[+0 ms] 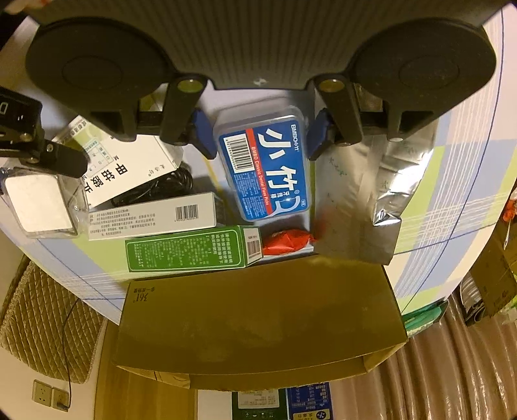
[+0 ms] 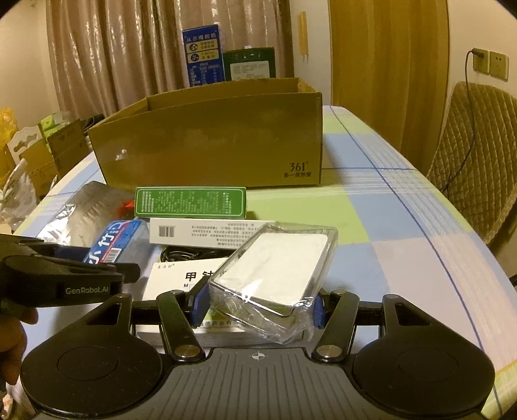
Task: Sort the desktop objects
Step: 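Carry the toothpick box and clear case over the cardboard box with both grippers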
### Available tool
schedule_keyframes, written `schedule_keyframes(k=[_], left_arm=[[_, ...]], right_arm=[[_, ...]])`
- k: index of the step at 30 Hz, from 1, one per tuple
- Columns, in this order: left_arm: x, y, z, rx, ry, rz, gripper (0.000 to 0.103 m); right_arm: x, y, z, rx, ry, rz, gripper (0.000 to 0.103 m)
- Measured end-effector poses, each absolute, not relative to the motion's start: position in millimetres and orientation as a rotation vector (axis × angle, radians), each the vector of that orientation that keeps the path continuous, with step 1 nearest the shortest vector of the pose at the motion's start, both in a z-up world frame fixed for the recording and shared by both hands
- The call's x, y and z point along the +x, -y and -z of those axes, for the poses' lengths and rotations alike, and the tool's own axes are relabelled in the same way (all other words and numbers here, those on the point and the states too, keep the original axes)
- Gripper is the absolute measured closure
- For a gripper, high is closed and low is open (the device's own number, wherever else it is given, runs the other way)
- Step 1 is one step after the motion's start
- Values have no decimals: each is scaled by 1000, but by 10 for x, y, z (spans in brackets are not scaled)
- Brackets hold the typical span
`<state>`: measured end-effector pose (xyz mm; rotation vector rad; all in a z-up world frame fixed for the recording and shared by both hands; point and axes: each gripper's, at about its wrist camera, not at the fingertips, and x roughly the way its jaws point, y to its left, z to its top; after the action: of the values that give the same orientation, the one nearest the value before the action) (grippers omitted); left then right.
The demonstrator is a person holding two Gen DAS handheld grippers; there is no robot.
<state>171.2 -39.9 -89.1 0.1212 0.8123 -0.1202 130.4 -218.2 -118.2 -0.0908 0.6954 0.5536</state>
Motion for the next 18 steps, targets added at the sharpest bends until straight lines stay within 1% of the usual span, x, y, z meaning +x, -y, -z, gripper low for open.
schedule_keyframes(k=[1,2,9,13,18], left_arm=[[1722,408,892,123,-810,120,44],[1728,414,892,123,-805,122,43],[1757,421,899,130,-798,116,43],[1773,425,920,134,-812,114,47],[1747,401,892,128,-814,109,48]], right_arm=[[1306,2181,1185,-91,-695,-553,46],[1305,2179,1186,-91,-694,-553,46],[1311,2155,1195,-95,-694,-551,47],[1300,2157,1185,-89,-694,-549,47],[1292,2178,1148,-75,-688,-540,48]])
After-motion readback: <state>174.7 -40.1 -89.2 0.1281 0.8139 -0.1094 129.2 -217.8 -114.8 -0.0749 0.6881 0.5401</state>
